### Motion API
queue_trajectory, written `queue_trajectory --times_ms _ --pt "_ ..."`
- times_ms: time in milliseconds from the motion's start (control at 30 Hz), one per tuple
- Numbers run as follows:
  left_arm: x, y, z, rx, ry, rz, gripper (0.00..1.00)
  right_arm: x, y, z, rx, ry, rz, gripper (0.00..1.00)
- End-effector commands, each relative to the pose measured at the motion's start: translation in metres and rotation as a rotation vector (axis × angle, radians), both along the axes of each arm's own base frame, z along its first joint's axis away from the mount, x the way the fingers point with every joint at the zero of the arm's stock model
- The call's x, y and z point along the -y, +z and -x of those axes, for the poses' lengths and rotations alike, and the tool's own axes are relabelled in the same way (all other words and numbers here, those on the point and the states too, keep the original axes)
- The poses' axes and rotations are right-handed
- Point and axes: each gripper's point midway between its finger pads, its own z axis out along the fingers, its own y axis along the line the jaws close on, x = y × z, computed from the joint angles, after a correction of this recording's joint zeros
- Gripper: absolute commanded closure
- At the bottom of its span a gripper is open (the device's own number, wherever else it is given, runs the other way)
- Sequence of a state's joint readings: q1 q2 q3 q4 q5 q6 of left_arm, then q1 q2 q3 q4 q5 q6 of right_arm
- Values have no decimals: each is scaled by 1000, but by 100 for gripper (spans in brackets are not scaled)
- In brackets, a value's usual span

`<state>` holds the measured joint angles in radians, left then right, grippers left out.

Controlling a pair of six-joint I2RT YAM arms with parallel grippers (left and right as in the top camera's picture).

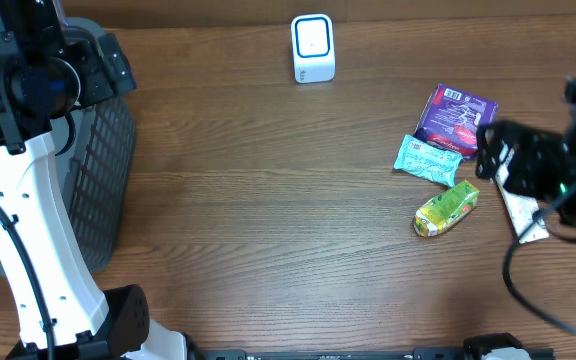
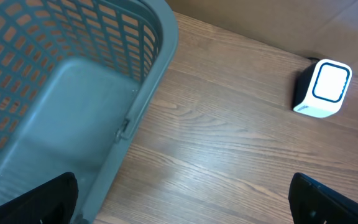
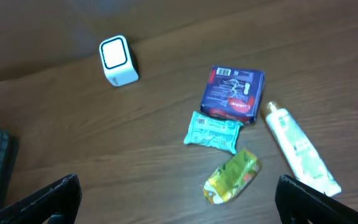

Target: Scan the item barcode

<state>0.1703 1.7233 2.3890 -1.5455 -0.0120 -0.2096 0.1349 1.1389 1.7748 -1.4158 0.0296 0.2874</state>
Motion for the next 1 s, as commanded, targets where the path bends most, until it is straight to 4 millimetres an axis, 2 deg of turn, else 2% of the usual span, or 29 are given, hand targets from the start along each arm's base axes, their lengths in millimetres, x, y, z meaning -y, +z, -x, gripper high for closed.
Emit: queue_trajectory --times_ms 0,267,333,433,533,700,767,867,967 --pt "1 4 -1 13 -9 -3 0 -1 3 21 -5 16 -8 0" --pt "1 4 -1 13 -9 -3 0 6 -25 53 -167 9 25 0" --pt "1 4 -1 13 -9 -3 0 8 -26 54 -172 1 35 0" --pt "1 4 -1 13 -9 -3 0 20 -21 45 -135 -50 83 0" --pt "1 4 -1 13 -9 -3 0 29 -14 36 -74 -81 125 0" --pt "1 4 -1 13 -9 -3 0 26 17 16 179 -27 167 0" --pt "1 4 -1 13 -9 -3 0 26 23 12 269 -39 154 0" --pt "1 4 -1 13 -9 -3 0 29 23 5 404 -66 134 0" --pt "1 4 -1 13 -9 -3 0 32 7 2 523 -85 120 0"
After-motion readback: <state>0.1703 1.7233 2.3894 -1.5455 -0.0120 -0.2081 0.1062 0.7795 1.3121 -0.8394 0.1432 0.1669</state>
